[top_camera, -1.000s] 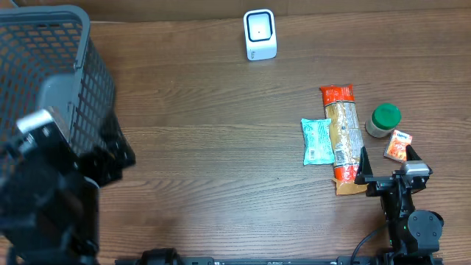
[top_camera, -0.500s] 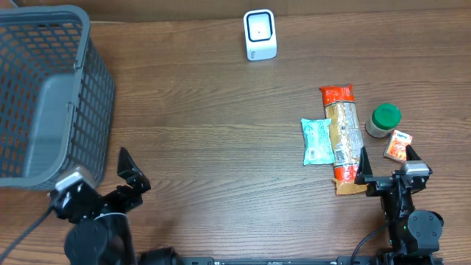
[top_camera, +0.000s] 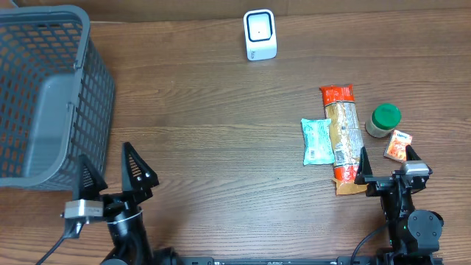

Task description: Scan the item barcode

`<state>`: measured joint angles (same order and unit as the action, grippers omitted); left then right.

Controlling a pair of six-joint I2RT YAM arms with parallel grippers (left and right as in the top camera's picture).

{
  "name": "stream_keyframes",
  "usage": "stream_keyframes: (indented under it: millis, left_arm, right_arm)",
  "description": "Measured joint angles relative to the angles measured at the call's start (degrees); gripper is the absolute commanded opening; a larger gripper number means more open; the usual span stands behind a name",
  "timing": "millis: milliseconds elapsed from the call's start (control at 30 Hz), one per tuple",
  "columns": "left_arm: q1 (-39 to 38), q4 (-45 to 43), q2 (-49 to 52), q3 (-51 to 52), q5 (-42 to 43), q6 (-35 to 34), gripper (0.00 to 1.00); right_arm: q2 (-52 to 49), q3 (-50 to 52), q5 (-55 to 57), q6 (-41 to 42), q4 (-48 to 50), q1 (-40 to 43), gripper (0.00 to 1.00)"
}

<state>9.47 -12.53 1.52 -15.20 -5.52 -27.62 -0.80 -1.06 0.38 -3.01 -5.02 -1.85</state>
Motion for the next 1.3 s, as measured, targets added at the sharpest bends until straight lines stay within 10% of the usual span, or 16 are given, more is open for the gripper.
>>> stream_keyframes:
  millis: [533,867,1300]
  left_arm:
    - [-0.9,-0.6,-0.5,14.0,0.6,-4.0,1.0]
    - [-0.9,15.3,-0.6,14.7,0.6,-3.5,1.0]
    - [-2.9,16.9,-0.7,14.7,3.0,15.7,1.0]
  right_arm:
    - [0.0,0.0,0.0,0.0,0.0,0.0,1.0]
    - [0.0,0.0,0.0,0.0,0.0,0.0,1.0]
    - [0.0,0.0,0.0,0.0,-0.1,0.0,1.0]
